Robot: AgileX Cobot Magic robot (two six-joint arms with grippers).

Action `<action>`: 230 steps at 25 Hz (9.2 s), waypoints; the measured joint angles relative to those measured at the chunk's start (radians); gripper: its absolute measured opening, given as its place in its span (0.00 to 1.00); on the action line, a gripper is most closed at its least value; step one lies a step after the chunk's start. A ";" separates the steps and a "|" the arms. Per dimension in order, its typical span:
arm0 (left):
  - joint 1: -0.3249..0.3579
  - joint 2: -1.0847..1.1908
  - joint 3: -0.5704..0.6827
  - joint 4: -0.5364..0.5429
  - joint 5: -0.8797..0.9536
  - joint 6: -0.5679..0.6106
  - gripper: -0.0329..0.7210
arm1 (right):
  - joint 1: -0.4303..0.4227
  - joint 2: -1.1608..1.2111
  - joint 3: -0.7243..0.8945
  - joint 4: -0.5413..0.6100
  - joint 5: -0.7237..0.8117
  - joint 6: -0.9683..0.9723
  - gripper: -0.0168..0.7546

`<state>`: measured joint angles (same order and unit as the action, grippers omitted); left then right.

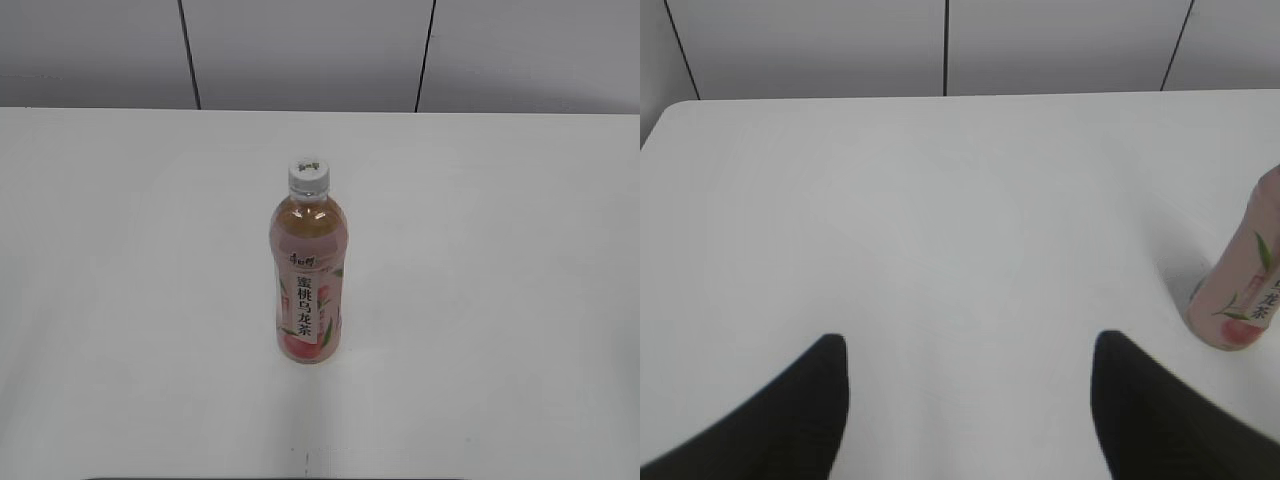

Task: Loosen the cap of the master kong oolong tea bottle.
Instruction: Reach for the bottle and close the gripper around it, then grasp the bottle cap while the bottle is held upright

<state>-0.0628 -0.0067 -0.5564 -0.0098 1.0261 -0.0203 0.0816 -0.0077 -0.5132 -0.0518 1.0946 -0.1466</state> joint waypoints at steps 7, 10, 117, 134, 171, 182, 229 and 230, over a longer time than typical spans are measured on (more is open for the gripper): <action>0.000 0.000 0.000 0.000 0.000 0.000 0.66 | 0.000 0.000 0.000 0.000 0.000 0.000 0.68; 0.000 0.000 0.000 0.000 0.000 0.000 0.66 | 0.000 0.000 0.000 0.000 -0.001 0.000 0.68; -0.190 1.790 0.132 0.959 -2.232 -0.202 0.83 | 0.000 0.000 0.000 0.000 -0.001 0.000 0.68; -0.301 1.867 0.008 0.933 -2.236 -0.238 0.83 | 0.000 0.000 0.000 0.000 -0.001 0.000 0.68; -0.367 2.014 -0.099 0.892 -2.236 -0.242 0.62 | 0.000 0.000 0.000 0.000 -0.001 0.000 0.68; -0.367 2.014 -0.099 0.892 -2.236 -0.242 0.62 | 0.000 0.000 0.000 0.000 -0.001 0.000 0.68; -0.367 2.014 -0.101 0.903 -2.238 -0.242 0.62 | 0.432 1.783 -1.274 0.394 0.108 -0.332 0.50; -0.367 2.014 -0.101 0.904 -2.239 -0.242 0.62 | 0.455 1.805 -1.300 0.372 0.109 -0.304 0.50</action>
<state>-0.4294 2.0077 -0.6577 0.8938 -1.2128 -0.2620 0.5371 1.7969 -1.8131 0.3199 1.2039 -0.4504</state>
